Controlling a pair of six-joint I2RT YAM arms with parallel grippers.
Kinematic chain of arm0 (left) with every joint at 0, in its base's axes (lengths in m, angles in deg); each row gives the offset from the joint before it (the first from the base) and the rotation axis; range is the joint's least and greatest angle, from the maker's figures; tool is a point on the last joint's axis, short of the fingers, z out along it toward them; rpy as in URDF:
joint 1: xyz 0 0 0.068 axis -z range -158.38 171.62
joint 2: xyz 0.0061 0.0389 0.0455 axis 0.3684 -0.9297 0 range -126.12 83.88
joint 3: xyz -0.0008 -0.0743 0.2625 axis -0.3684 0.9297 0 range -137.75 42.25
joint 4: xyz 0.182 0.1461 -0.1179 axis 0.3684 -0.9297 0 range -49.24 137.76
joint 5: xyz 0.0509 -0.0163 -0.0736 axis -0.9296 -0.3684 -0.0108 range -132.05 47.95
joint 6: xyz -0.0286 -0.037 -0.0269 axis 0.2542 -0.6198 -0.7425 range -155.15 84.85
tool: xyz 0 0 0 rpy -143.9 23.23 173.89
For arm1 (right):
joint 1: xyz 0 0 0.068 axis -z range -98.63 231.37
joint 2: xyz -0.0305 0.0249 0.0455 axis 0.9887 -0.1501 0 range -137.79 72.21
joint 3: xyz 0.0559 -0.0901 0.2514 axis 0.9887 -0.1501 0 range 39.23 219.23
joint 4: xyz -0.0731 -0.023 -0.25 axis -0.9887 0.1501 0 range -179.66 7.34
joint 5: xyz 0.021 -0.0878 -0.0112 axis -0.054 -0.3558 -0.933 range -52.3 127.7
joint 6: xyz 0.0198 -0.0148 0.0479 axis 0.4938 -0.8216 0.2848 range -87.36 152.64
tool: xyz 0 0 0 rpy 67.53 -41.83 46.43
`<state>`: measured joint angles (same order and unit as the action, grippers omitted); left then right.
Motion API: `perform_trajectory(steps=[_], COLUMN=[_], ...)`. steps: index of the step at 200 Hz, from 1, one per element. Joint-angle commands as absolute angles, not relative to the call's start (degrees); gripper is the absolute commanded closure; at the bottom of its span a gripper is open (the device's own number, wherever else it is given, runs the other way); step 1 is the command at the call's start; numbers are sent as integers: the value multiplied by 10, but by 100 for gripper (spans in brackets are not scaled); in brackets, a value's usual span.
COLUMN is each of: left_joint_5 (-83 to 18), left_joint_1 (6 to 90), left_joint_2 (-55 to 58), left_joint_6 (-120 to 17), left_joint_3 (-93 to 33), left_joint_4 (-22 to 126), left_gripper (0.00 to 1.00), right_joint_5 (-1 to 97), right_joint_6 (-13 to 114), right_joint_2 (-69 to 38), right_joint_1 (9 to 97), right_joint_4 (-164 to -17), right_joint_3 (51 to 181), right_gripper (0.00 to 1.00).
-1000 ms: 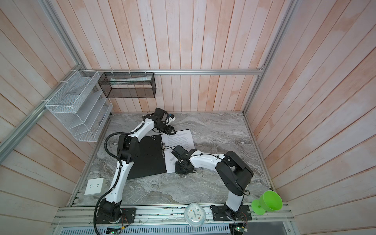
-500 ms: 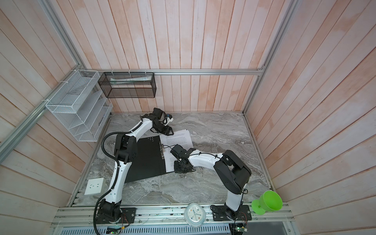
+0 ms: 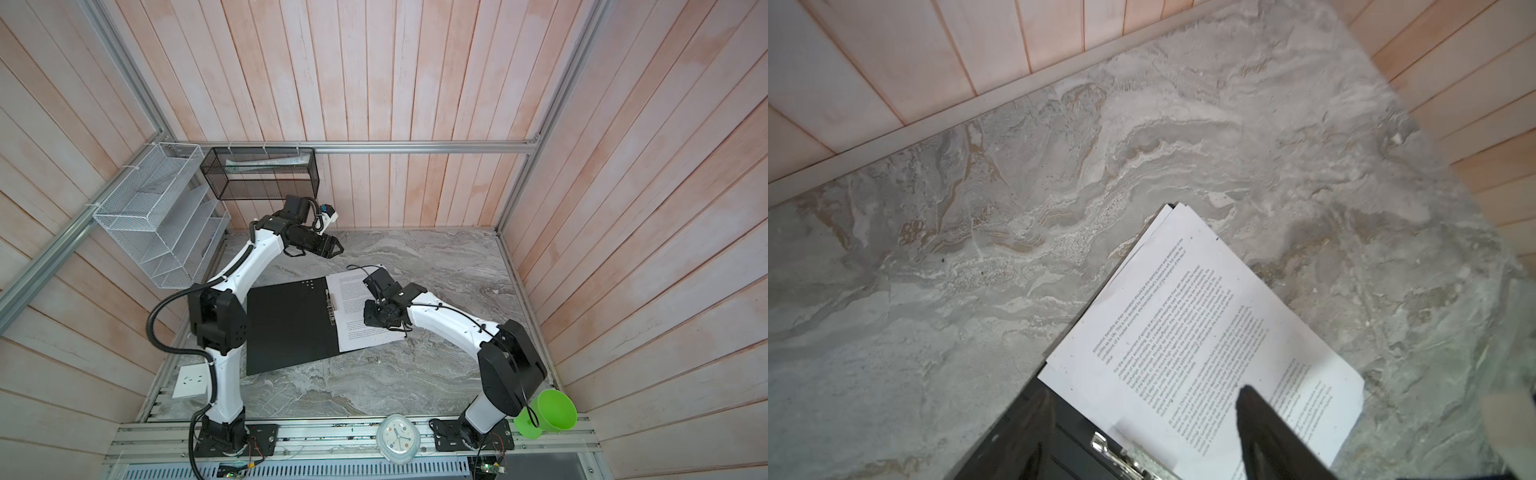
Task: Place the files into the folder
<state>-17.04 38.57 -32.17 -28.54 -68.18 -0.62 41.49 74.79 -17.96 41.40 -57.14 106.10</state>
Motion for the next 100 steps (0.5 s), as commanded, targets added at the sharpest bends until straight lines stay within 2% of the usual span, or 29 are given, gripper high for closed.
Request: perform_trajectory(steps=[1, 24, 49, 100], left_joint_5=[-131, -101, -94, -69], left_joint_1=[371, 363, 360, 336], left_joint_2=[-274, -209, -159, -158], left_joint_6=[-358, -406, -438, -478], left_joint_3=[-527, -381, -263, -214], left_joint_4=[62, 143, 225, 267], left_gripper=[28, 28, 28, 30], right_joint_5=[451, 503, 518, 531], right_joint_6=[746, 738, 700, 663], right_joint_2=[-167, -184, -239, -342], right_joint_1=[487, 566, 609, 632], right_joint_4=[-624, -694, -695, -696], right_joint_3=[1035, 1014, 1047, 1106], right_gripper=[85, 85, 85, 86])
